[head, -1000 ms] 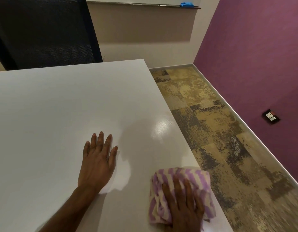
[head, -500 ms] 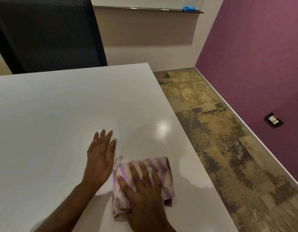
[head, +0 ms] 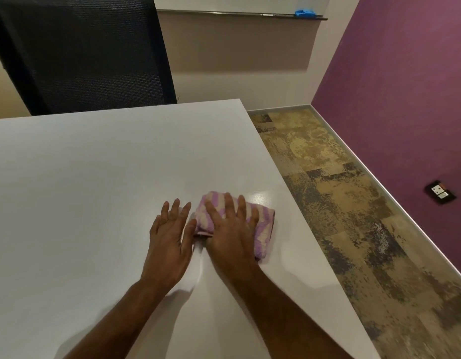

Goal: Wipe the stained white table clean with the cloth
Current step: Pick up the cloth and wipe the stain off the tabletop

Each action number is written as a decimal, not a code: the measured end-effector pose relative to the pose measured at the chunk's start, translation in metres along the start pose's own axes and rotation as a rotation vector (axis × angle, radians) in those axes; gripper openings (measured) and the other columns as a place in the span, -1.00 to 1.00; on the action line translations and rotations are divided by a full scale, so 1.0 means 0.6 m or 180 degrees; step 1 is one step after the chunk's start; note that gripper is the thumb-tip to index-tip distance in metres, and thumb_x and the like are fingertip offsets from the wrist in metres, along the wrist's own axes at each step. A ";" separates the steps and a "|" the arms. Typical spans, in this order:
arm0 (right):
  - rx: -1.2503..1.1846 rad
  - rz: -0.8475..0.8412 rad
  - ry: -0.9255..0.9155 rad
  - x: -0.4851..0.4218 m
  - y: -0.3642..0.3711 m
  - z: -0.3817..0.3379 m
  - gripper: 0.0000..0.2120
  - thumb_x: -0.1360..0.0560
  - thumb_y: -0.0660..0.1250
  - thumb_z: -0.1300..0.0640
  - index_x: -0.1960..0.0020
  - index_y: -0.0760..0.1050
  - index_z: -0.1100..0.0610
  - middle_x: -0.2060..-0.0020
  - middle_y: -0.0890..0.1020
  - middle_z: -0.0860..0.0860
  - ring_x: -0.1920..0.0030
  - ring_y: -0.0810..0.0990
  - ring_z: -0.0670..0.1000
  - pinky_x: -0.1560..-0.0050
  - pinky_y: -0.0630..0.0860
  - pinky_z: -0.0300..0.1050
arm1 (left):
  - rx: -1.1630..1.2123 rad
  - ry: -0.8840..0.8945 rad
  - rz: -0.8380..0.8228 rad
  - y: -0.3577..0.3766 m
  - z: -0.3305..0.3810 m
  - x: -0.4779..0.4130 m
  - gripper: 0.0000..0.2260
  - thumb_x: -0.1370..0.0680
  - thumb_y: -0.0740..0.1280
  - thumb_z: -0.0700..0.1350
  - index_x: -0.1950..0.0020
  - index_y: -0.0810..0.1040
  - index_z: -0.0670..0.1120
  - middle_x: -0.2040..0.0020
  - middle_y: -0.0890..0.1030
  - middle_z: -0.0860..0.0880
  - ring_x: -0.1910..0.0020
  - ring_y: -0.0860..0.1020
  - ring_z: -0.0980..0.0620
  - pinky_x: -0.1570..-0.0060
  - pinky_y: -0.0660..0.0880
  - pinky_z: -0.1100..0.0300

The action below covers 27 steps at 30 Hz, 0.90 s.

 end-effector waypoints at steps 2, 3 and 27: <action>0.0042 -0.0029 0.0132 -0.028 -0.006 0.017 -0.18 -0.52 0.15 -0.44 -0.65 -0.06 -0.19 -0.67 0.00 0.15 -0.65 -0.11 0.31 -0.53 -0.24 0.41 | -0.0107 0.0055 -0.0064 0.009 0.004 0.003 -0.41 -0.66 -0.14 0.21 -0.64 0.16 0.01 -0.65 0.10 -0.02 -0.66 -0.09 0.05 -0.63 -0.08 0.00; 0.0047 -0.0028 0.0215 -0.039 -0.008 0.026 -0.16 -0.51 0.15 -0.46 -0.65 -0.08 -0.18 -0.67 -0.02 0.16 -0.65 -0.12 0.32 -0.53 -0.23 0.42 | -0.0168 0.0066 -0.0100 0.014 0.006 0.005 -0.38 -0.63 -0.18 0.25 -0.64 0.13 0.02 -0.65 0.06 0.01 -0.65 -0.11 0.07 -0.63 -0.11 0.01; 0.0110 -0.0001 0.0698 0.052 -0.042 0.222 -0.21 -0.53 -0.02 -0.47 -0.66 -0.12 -0.21 -0.67 0.09 0.01 -0.66 0.03 0.14 -0.60 -0.11 0.25 | -0.0819 0.0052 -0.0187 0.027 0.009 0.014 -0.37 -0.64 -0.23 0.23 -0.65 0.10 -0.01 -0.67 0.04 -0.03 -0.64 -0.16 0.04 -0.62 -0.16 0.01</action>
Point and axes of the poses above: each hand's wrist, its own x-axis away from the middle knuckle, its own y-axis out of the palm, z = x × y, the point moved 5 cm from there along -x, towards the middle knuckle
